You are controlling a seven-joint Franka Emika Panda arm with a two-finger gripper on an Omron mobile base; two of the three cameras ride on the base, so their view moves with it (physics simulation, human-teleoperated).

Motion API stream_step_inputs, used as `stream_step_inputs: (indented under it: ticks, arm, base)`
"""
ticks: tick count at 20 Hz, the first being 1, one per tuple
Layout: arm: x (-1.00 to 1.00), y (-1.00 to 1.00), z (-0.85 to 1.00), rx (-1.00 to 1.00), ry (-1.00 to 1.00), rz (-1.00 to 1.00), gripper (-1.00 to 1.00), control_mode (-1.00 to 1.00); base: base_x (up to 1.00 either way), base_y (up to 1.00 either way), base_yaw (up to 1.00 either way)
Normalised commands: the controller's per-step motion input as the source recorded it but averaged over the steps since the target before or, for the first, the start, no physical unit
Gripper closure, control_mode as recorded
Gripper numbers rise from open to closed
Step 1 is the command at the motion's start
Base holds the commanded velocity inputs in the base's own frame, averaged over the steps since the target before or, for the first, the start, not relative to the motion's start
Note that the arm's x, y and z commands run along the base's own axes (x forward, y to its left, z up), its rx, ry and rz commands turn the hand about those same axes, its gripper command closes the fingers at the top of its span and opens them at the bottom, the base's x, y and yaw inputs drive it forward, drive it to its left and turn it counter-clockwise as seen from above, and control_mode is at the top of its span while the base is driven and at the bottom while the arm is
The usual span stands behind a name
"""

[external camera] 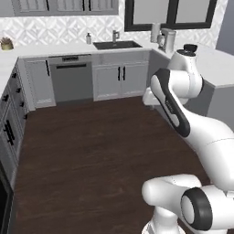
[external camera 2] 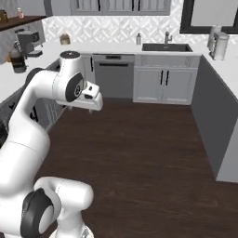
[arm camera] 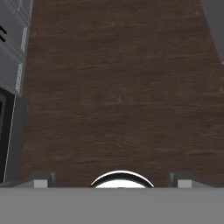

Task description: Navigate to the sink.

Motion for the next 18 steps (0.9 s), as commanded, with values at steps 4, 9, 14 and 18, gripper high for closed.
stream_step_inputs:
  ticks: [4,9,14,18]
  arm:
    - [0.0,0.0,0.0,0.0,0.0,0.0,-1.0,1.0]
    - [0.0,0.0,0.0,0.0,0.0,0.0,-1.0,1.0]
    - [0.0,0.0,0.0,0.0,0.0,0.0,-1.0,1.0]
    - [0.0,0.0,0.0,0.0,0.0,0.0,-1.0,1.0]
  base:
    - [1.0,0.0,0.06]
    - [1.0,0.08,0.06]
    - [1.0,0.0,0.07]
    - [1.0,0.0,0.08]
